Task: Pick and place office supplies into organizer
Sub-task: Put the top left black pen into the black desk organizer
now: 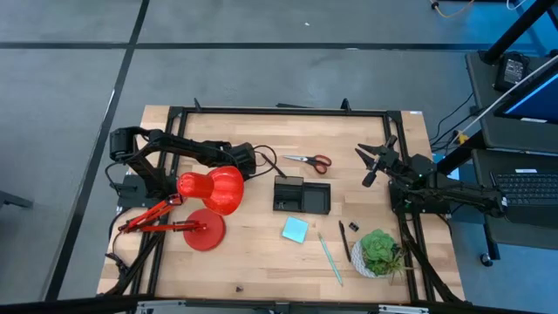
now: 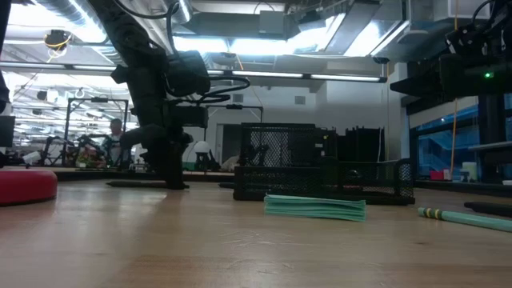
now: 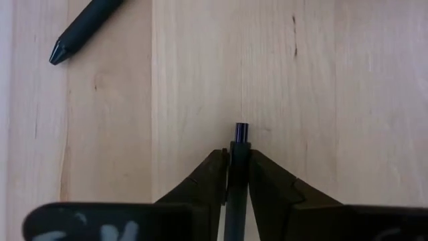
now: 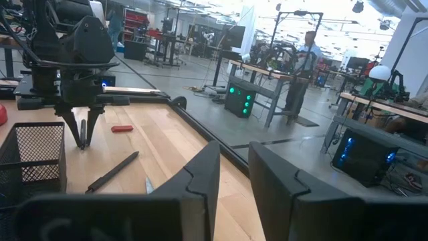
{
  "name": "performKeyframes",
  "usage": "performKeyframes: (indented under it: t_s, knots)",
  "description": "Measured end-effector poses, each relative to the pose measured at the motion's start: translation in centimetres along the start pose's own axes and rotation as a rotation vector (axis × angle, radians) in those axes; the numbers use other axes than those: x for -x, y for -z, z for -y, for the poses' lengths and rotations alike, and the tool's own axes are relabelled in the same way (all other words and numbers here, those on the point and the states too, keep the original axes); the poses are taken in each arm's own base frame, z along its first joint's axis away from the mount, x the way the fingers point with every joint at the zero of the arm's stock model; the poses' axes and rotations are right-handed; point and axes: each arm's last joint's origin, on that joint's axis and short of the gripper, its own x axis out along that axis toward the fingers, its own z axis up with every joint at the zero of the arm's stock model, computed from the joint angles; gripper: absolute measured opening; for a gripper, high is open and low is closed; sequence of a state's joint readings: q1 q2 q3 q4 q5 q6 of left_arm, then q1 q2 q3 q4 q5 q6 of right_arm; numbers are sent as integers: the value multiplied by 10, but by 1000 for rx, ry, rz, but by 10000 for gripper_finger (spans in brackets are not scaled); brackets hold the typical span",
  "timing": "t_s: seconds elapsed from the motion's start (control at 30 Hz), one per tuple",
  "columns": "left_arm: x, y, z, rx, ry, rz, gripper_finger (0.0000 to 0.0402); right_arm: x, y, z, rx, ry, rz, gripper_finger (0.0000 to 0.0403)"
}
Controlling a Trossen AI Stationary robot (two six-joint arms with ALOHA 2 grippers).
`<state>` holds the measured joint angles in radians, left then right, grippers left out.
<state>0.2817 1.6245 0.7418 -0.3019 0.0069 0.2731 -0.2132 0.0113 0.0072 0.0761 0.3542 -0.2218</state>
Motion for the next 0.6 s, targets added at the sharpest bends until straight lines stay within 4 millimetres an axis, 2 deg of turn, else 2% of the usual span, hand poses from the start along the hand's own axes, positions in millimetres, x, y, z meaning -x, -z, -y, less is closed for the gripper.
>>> performKeyframes:
  t_s: [0.3,0.6]
  knots:
    - [2,-3,-1,1,6,3,56,0,0,0,0,0,0,84]
    - [14,-21,-5,-3,8,34,55,0,0,0,-1,0,0,84]
